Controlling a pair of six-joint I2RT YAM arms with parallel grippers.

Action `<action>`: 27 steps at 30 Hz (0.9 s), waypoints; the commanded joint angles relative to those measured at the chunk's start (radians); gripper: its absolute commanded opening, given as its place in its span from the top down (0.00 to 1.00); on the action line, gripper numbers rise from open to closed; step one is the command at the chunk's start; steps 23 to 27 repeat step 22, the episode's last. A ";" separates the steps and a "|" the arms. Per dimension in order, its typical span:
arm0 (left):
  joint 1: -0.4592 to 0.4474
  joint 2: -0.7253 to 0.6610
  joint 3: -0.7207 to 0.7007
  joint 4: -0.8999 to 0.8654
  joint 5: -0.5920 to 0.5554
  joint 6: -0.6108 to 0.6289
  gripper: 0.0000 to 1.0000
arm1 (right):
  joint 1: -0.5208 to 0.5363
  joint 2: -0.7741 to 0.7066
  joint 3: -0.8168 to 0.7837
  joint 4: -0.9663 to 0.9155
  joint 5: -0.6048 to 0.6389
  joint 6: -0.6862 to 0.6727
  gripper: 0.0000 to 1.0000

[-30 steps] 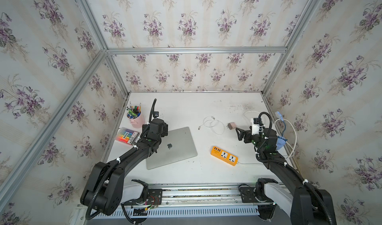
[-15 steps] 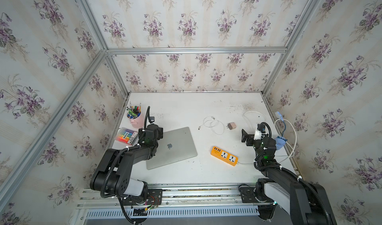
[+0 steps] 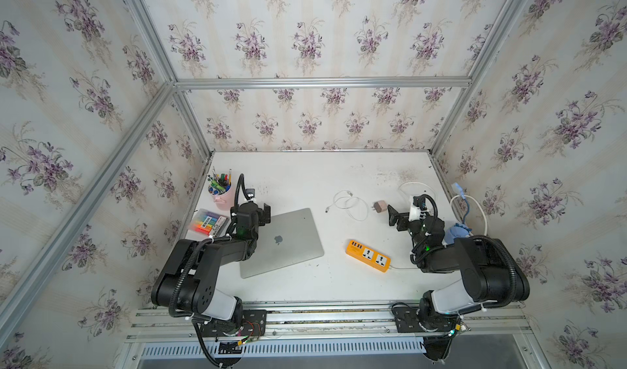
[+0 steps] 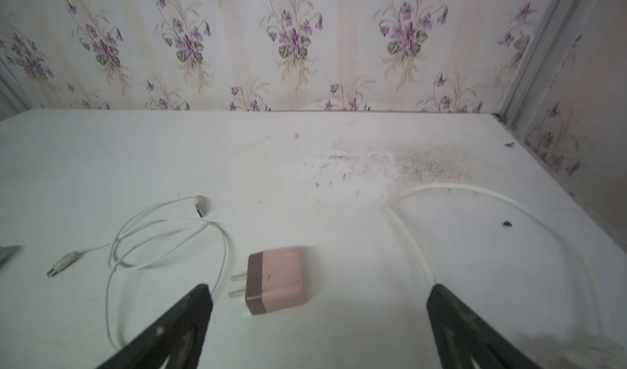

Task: Unplug the laptop charger
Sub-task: Reset both arms

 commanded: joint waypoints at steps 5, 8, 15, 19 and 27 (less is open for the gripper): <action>0.000 0.001 0.005 0.025 0.009 0.000 0.01 | 0.020 -0.001 0.007 0.046 0.063 0.004 0.00; 0.000 -0.001 0.006 0.022 0.010 0.000 0.01 | 0.021 -0.007 0.011 0.026 0.065 0.004 0.00; 0.000 -0.001 0.005 0.024 0.010 -0.001 0.01 | 0.020 -0.005 0.010 0.030 0.061 0.004 0.00; 0.000 -0.002 0.005 0.023 0.009 -0.001 0.01 | 0.019 -0.003 0.012 0.029 0.061 0.005 0.00; 0.000 -0.001 0.005 0.024 0.010 0.000 0.01 | 0.019 -0.006 0.008 0.031 0.061 0.004 0.00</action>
